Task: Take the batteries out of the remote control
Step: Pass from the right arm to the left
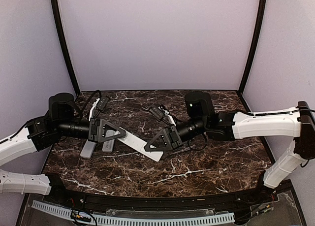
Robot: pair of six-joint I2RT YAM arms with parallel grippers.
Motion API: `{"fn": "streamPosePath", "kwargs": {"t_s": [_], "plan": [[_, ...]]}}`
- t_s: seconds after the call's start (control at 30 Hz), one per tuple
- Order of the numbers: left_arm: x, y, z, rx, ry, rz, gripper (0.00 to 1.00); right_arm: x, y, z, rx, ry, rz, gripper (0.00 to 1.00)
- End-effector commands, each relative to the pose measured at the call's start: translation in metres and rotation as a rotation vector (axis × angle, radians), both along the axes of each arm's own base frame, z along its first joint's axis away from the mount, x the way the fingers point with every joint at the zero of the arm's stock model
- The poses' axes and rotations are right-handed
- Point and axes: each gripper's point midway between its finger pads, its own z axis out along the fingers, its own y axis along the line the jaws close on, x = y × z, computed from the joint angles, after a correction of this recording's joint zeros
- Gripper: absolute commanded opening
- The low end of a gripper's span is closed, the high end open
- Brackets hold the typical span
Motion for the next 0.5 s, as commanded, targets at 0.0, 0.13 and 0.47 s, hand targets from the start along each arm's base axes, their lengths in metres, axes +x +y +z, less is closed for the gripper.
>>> {"fn": "streamPosePath", "kwargs": {"t_s": [0.0, 0.13, 0.47], "plan": [[-0.0079, -0.0021, -0.0020, -0.010, 0.028, -0.051, 0.64, 0.0026, 0.0052, 0.0222, 0.068, -0.025, 0.028, 0.00], [-0.0070, -0.0040, -0.0028, -0.013, 0.036, -0.054, 0.46, 0.0042, 0.0060, 0.0202, 0.054, -0.025, 0.027, 0.00], [-0.0081, -0.0083, -0.0014, -0.038, 0.046, -0.078, 0.22, 0.0056, 0.0081, 0.0140, 0.027, -0.013, 0.035, 0.00]]}}
